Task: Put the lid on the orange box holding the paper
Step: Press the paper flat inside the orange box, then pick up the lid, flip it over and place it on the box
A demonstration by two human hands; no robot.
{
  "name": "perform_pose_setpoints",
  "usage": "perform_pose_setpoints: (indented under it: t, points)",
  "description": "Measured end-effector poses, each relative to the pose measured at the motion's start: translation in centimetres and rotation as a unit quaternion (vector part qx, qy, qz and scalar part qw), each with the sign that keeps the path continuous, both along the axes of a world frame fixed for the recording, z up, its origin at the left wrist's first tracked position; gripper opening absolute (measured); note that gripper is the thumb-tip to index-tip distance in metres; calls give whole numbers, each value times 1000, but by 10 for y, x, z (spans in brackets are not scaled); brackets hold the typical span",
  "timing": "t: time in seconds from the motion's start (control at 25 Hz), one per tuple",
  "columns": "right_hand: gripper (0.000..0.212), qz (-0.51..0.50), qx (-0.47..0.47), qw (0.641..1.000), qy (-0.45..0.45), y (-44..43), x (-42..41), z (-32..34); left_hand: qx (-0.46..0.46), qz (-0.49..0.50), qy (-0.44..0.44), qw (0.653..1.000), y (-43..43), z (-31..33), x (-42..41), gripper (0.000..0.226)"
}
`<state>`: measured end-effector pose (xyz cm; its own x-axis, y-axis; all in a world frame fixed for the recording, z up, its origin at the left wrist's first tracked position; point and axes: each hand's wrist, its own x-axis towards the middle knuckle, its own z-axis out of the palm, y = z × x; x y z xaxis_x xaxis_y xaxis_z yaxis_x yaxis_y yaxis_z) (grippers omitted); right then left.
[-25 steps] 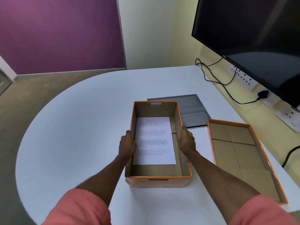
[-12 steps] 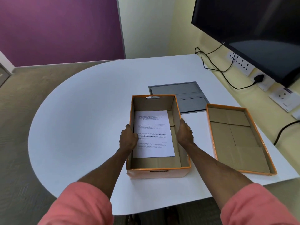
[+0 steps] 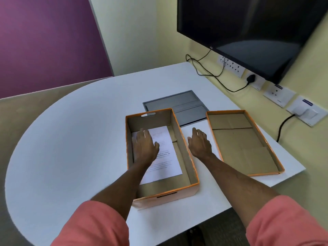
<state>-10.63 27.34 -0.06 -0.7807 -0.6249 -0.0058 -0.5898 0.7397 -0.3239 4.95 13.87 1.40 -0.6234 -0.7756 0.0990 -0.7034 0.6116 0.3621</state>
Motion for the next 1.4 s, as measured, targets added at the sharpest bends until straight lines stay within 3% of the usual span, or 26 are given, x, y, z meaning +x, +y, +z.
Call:
perform_pose_setpoints:
  t: [0.28, 0.48, 0.72, 0.84, 1.0, 1.16, 1.28, 1.4]
  points:
    - [54, -31, 28, 998, 50, 56, -76, 0, -18, -117, -2, 993, 59, 10, -126, 53]
    - [50, -70, 57, 995, 44, 114, -144, -8, 32, -142, -35, 989, 108, -19, -201, 52]
    - [46, -100, 111, 988, 35, 169, -211, -32, 122, -124, -68, 982, 151, -69, -264, 63]
    - [33, -138, 130, 980, 54, 186, -235, -47, 150, -106, -79, 980, 161, -91, -288, 70]
    - [21, -192, 215, 958, 9, 195, -250, -59, 177, -60, -84, 979, 166, -106, -302, 71]
    - [29, -240, 188, 952, -40, 199, -269, -59, 200, -24, -95, 975, 172, -109, -304, 68]
    - [36, -216, 141, 963, -80, 197, -281, -79, 222, -15, -87, 971, 172, -112, -305, 67]
    - [34, -217, 131, 964, -73, 197, -284, -84, 271, -18, -56, 961, 174, -119, -304, 51]
